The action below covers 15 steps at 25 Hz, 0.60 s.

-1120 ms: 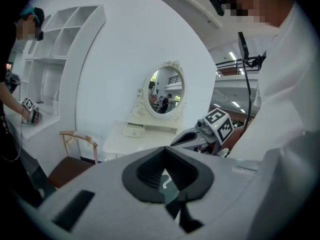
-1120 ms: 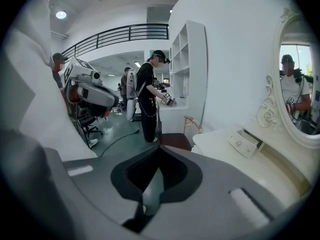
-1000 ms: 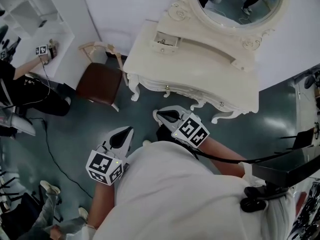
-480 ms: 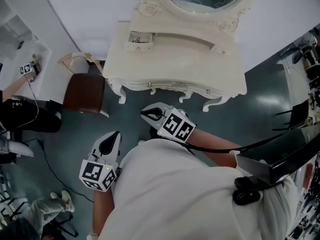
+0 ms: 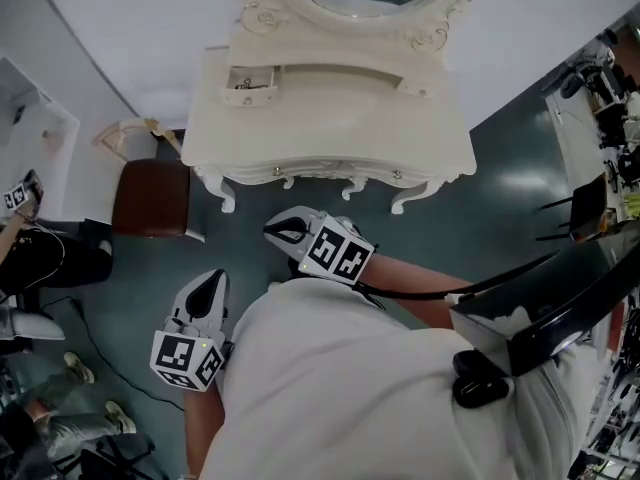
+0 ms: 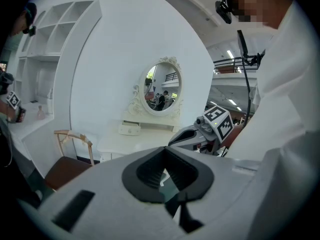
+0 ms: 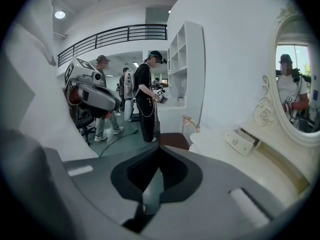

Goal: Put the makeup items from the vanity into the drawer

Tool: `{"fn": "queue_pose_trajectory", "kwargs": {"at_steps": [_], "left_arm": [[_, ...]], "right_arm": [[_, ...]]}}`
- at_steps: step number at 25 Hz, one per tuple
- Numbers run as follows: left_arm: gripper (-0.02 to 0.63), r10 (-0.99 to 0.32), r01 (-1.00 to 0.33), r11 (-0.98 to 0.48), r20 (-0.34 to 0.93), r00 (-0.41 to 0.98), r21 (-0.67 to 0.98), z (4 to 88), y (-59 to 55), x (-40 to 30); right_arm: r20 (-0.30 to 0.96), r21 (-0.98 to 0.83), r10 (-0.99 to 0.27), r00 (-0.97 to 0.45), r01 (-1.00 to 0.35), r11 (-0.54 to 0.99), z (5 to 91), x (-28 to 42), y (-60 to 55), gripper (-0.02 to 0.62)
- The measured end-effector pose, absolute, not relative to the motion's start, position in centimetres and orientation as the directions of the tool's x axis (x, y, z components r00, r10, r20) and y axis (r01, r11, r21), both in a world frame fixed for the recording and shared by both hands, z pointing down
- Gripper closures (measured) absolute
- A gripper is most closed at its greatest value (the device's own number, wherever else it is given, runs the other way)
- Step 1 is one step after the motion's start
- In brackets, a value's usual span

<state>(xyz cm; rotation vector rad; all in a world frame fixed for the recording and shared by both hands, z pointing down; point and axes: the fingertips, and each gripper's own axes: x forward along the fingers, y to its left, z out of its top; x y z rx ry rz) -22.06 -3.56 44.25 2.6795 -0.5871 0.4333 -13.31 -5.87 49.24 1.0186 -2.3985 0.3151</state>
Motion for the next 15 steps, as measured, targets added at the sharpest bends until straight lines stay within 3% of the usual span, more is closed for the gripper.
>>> {"fn": "queue_pose_trajectory", "kwargs": {"at_steps": [15], "left_arm": [[0.606,-0.324,-0.439,-0.849,0.368,0.872,0.293,44.7,-4.2,-20.5]], "right_arm": [[0.546,0.001,-0.605,-0.58,-0.721,0.693,49.6,-11.8,-6.4,0.595]]}}
